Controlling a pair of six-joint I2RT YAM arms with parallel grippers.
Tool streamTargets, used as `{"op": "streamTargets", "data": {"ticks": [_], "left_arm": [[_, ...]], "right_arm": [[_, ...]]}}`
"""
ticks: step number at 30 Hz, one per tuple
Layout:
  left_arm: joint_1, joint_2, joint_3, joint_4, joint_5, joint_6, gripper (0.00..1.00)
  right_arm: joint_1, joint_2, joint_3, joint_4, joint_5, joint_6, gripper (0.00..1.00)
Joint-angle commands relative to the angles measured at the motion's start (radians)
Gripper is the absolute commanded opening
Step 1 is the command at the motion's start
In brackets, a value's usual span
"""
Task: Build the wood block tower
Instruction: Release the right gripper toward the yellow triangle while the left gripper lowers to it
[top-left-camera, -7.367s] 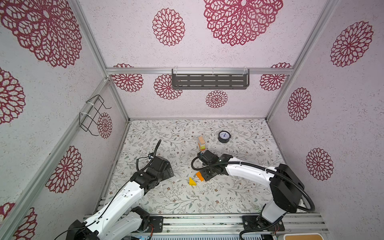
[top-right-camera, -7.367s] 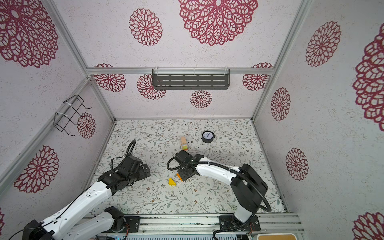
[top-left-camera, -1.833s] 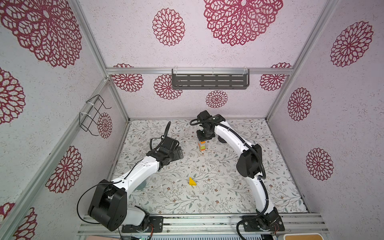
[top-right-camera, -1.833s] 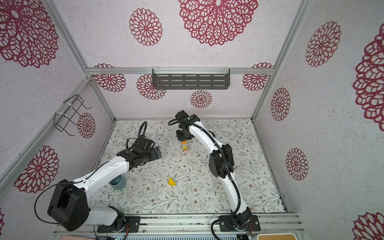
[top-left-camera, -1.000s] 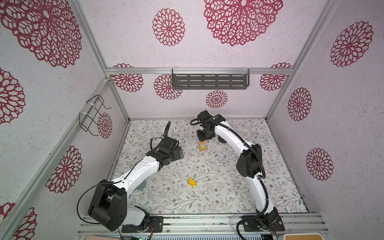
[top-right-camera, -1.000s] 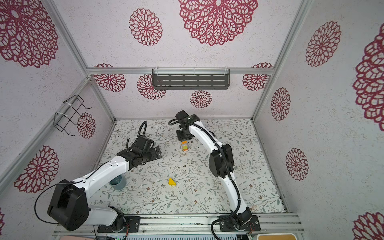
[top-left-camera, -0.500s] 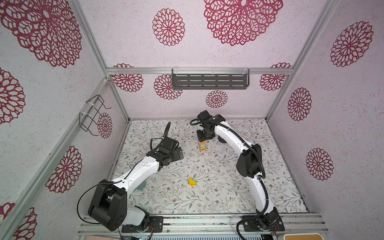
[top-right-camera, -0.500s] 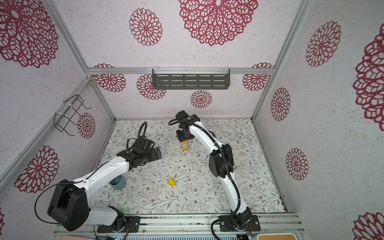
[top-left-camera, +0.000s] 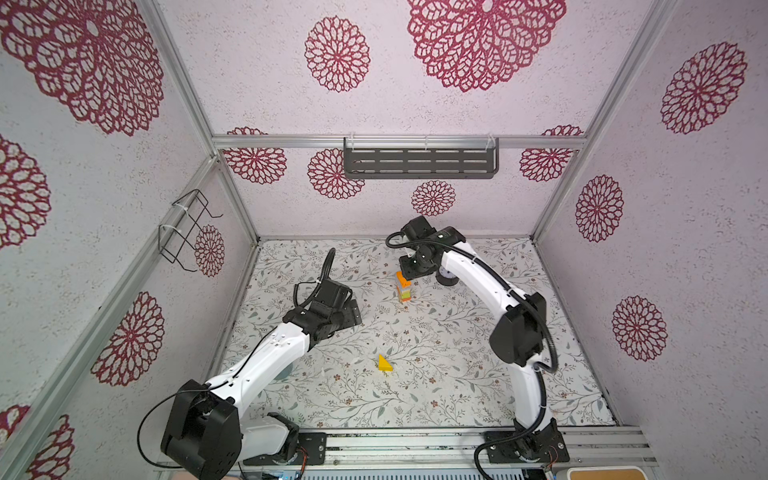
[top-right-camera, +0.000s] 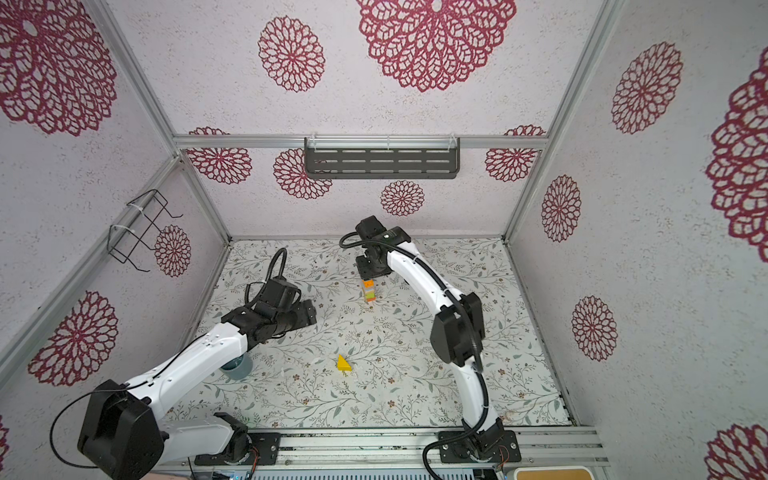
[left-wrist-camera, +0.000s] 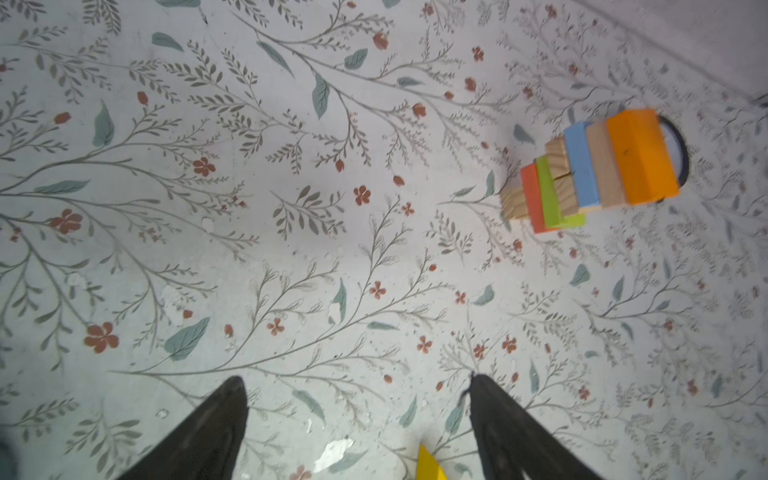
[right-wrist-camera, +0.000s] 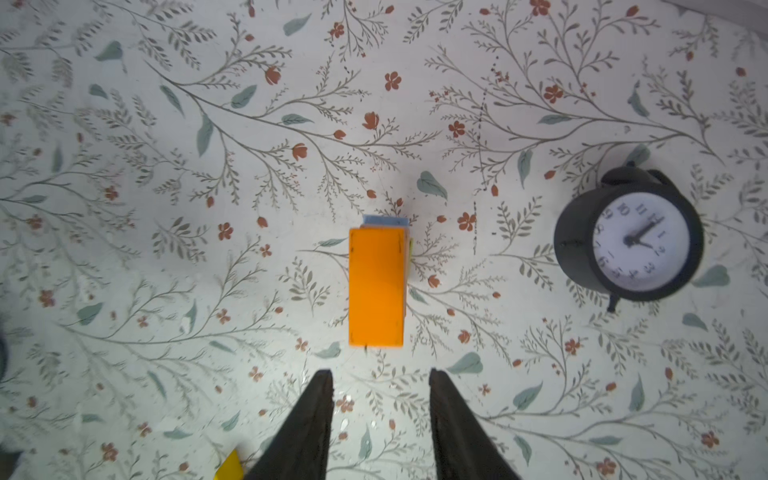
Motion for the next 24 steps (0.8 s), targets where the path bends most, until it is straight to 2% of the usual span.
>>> {"op": "streamTargets", "data": {"ticks": [1,6,7,8,13,17,20,24], "left_arm": [[-0.054,-0.037,-0.036,-0.052,-0.011,-0.029,0.63],[-0.168,-0.073,-0.115,-0.027,-0.032,-0.101,0.24],[-0.194,-0.078,-0.133,-0.013,-0.036,-0.122,0.08],[-0.221,-0.079,-0.150,0.000,-0.045,-0.146,0.00],[-0.329,-0.080,-0.255,0.145,-0.039,-0.247,0.00],[-0.392,-0.073,-0.311,0.226,-0.044,-0.307,0.00],[-0.421,-0.060,-0.338,0.274,-0.044,-0.333,0.00],[-0.439,-0.033,-0.382,0.381,-0.025,-0.341,0.00]], "right_arm": [[0.041,-0.196,-0.159,0.111,-0.014,0.015,0.33],[0.082,-0.399,-0.514,0.302,-0.117,0.086,0.22],[0.090,-0.439,-0.592,0.350,-0.150,0.105,0.20],[0.096,-0.477,-0.668,0.395,-0.183,0.124,0.18],[0.115,-0.626,-0.983,0.580,-0.243,0.205,0.11],[0.125,-0.699,-1.207,0.791,-0.360,0.308,0.12],[0.149,-0.701,-1.292,0.893,-0.379,0.354,0.15],[0.180,-0.678,-1.340,0.974,-0.346,0.393,0.15]]}}
